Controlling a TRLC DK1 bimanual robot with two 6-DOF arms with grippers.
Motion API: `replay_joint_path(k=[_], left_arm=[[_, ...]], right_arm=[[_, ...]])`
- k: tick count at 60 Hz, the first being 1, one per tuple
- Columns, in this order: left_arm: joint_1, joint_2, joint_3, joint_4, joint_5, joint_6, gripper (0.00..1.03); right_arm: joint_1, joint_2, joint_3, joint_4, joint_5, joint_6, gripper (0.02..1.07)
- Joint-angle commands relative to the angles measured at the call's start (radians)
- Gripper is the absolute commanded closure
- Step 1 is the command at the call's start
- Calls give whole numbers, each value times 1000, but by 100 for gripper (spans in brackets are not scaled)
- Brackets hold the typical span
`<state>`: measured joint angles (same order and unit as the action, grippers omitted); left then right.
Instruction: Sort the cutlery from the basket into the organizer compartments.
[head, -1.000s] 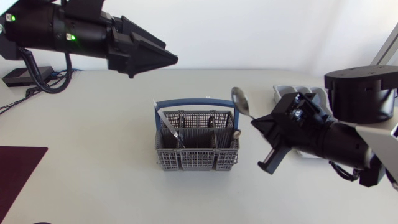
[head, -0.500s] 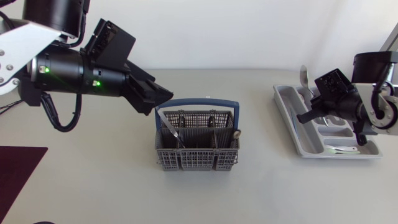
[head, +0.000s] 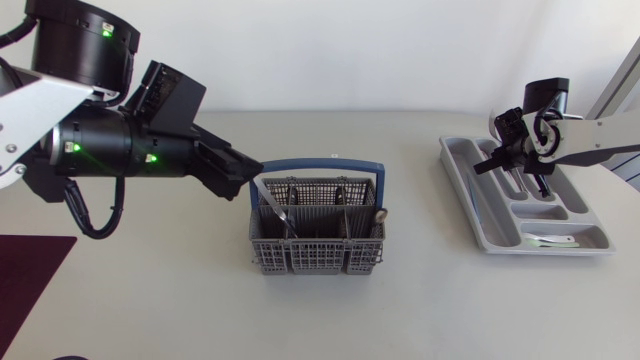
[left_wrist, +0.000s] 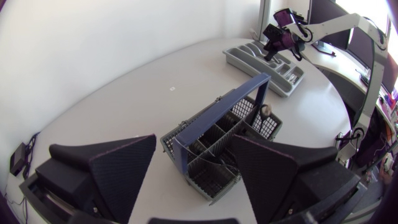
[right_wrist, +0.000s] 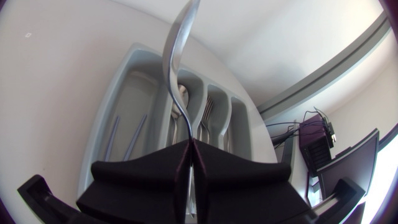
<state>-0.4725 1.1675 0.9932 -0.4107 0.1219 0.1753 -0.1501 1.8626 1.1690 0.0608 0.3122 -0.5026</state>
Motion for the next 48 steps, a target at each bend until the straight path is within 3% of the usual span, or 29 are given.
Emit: replay_joint_path(k=[1,17,43,48], left_arm=[[0,-14,-28,7,-7,-33,20],[3,-12,-39,7,-7,-34,20],[6,-14,-48,-8,-5,-34,20],[6,-14,-50,-11,-5,-34,20]], right_arm=[[-20,78,86,-36,18,58,101],[-48,248,274,-134,36,108,101],[-40,392,446,-210,64,147,101],[-40,414,457,-214,67,148,91]])
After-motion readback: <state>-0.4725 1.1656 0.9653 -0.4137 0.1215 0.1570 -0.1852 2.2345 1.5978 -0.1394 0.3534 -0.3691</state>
